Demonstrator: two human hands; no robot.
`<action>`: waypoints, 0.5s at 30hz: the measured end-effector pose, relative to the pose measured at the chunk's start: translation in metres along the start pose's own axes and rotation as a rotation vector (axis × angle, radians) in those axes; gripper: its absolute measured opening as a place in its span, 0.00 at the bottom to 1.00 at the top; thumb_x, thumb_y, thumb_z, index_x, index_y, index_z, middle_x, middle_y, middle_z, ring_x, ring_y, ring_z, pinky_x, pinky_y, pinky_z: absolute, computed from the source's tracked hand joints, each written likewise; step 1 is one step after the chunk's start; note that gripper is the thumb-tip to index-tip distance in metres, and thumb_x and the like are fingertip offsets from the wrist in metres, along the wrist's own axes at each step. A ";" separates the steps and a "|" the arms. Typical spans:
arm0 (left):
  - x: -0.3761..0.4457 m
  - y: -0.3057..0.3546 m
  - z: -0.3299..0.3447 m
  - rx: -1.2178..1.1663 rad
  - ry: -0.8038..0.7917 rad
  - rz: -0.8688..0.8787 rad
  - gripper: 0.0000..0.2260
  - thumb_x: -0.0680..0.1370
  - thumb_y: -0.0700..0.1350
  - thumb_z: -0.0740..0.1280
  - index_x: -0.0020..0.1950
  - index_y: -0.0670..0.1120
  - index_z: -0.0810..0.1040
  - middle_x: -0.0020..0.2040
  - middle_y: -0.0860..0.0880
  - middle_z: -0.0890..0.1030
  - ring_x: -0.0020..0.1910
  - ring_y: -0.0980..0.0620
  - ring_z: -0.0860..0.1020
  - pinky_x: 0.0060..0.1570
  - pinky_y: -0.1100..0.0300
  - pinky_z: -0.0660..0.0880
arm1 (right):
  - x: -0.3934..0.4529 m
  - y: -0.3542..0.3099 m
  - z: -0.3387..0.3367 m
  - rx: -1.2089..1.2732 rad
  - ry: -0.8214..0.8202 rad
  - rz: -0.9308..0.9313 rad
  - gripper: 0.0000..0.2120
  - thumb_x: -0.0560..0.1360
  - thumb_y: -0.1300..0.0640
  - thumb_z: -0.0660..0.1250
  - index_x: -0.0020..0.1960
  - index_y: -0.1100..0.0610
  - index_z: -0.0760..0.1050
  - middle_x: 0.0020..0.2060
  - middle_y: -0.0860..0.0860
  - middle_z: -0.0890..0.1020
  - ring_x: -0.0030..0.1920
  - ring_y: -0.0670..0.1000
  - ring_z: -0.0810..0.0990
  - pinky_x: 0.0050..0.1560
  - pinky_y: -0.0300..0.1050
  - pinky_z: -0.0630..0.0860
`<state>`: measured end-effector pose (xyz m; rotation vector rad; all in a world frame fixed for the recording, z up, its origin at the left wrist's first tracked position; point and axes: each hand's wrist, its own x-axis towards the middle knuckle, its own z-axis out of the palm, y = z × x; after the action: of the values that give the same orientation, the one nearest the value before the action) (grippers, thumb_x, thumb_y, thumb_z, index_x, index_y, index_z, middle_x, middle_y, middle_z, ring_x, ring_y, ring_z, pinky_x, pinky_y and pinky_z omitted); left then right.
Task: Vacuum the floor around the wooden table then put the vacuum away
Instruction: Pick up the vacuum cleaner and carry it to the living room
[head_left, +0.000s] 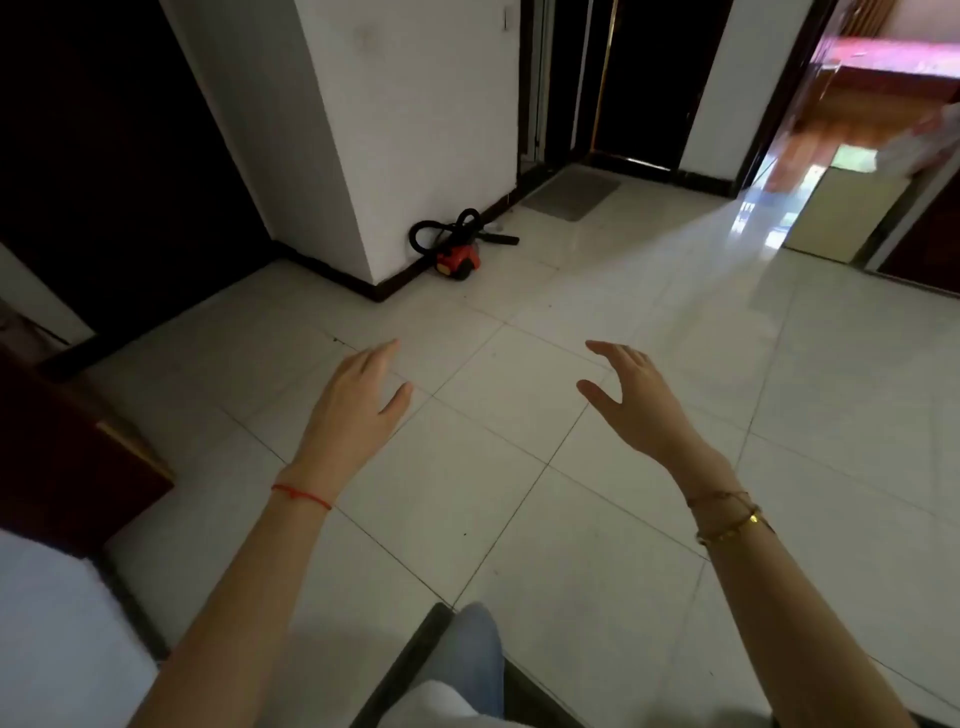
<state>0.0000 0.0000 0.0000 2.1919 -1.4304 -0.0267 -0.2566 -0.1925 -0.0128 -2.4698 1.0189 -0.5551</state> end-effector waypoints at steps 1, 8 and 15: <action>0.008 -0.002 0.004 -0.006 0.008 -0.002 0.25 0.80 0.49 0.62 0.75 0.46 0.61 0.71 0.47 0.68 0.69 0.50 0.65 0.65 0.57 0.66 | 0.006 0.004 0.002 0.008 0.012 0.008 0.26 0.78 0.46 0.62 0.73 0.52 0.63 0.70 0.49 0.70 0.72 0.51 0.65 0.72 0.52 0.64; 0.088 -0.022 0.043 -0.012 -0.008 -0.015 0.24 0.79 0.49 0.62 0.74 0.46 0.62 0.71 0.46 0.68 0.69 0.49 0.66 0.65 0.56 0.65 | 0.072 0.041 0.027 0.015 -0.025 0.077 0.25 0.78 0.46 0.62 0.72 0.51 0.64 0.70 0.49 0.70 0.72 0.51 0.66 0.73 0.51 0.64; 0.222 -0.043 0.071 -0.012 -0.047 0.021 0.24 0.80 0.49 0.62 0.74 0.46 0.62 0.71 0.47 0.68 0.69 0.49 0.66 0.69 0.52 0.65 | 0.200 0.071 0.035 0.008 -0.024 0.100 0.25 0.78 0.46 0.62 0.72 0.51 0.64 0.69 0.48 0.71 0.71 0.50 0.66 0.72 0.50 0.64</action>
<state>0.1146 -0.2062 -0.0229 2.1800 -1.4754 -0.0796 -0.1487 -0.3767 -0.0373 -2.3973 1.1216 -0.4957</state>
